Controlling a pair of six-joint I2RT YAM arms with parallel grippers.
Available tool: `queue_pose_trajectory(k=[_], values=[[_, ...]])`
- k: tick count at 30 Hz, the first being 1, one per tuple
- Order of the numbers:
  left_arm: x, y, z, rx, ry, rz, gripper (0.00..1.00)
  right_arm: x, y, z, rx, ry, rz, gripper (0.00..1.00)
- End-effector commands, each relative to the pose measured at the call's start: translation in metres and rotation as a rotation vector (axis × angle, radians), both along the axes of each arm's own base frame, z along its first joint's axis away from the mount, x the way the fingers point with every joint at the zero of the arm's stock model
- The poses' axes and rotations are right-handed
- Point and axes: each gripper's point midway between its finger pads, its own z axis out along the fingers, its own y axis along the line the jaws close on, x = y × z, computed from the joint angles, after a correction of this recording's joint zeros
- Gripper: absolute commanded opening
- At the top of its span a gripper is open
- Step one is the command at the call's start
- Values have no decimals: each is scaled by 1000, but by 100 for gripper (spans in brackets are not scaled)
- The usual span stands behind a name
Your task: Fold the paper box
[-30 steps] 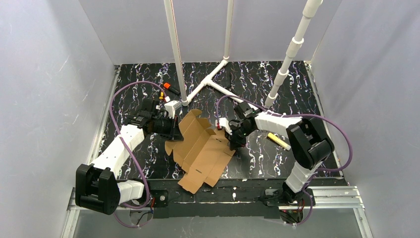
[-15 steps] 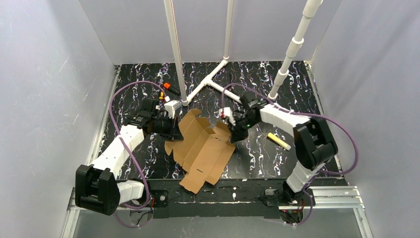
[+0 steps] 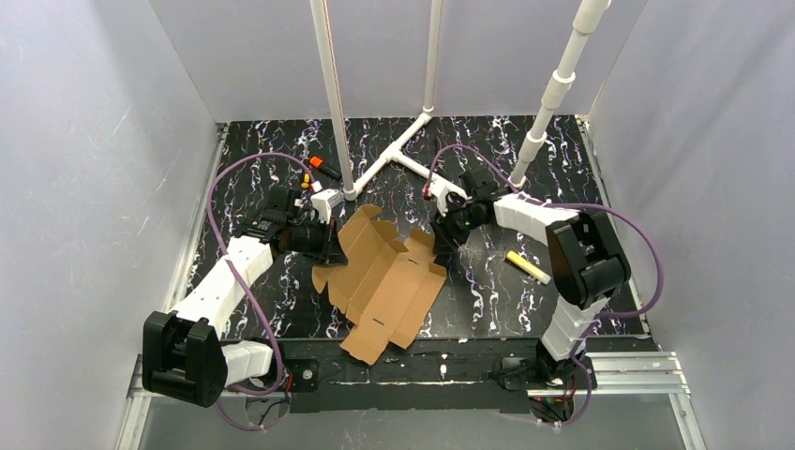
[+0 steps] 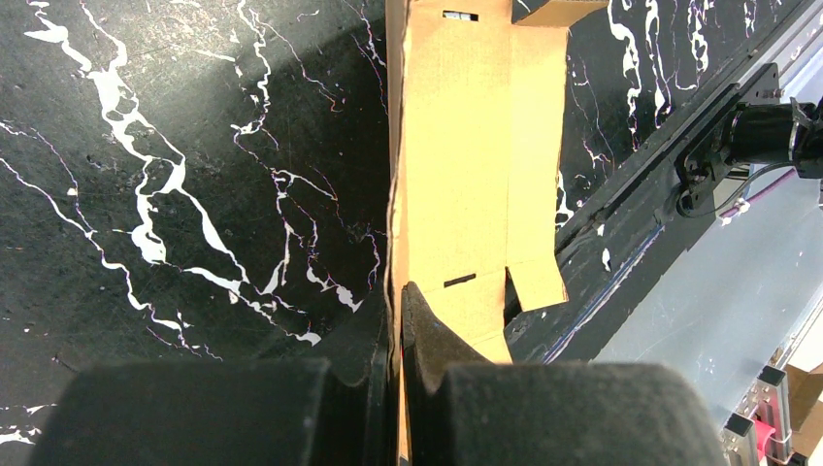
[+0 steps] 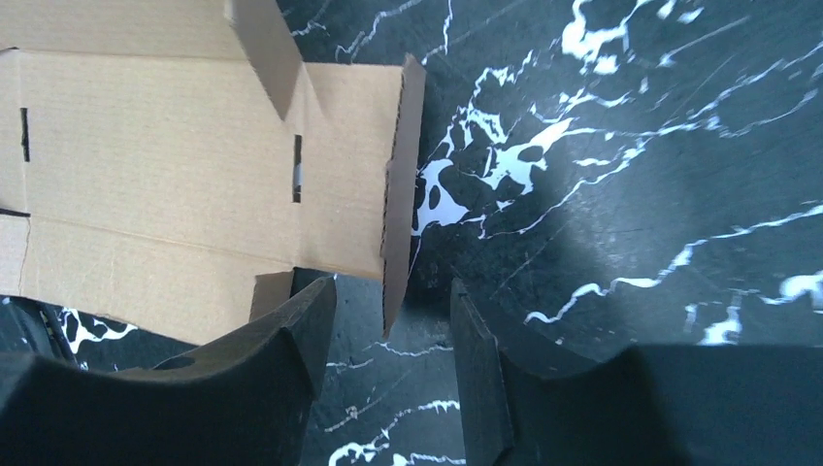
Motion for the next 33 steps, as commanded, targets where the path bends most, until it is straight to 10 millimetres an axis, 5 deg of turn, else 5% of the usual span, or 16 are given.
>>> queue_pose_trajectory(k=[1,5,9,18,33], values=[[-3,-1,7,-24,-31,-20,0,5,18,3,23,-8,0,50],[-3,-1,7,-19,-36,-16,0,4,22,9,35,-19,8,15],[-2,1,5,-7,-34,-6,0,-3,27,32,106,-59,47,3],[2,5,4,12,-32,20,0,-38,40,59,178,-154,201,1],[3,6,4,12,-38,25,0,-68,48,19,25,-152,338,7]])
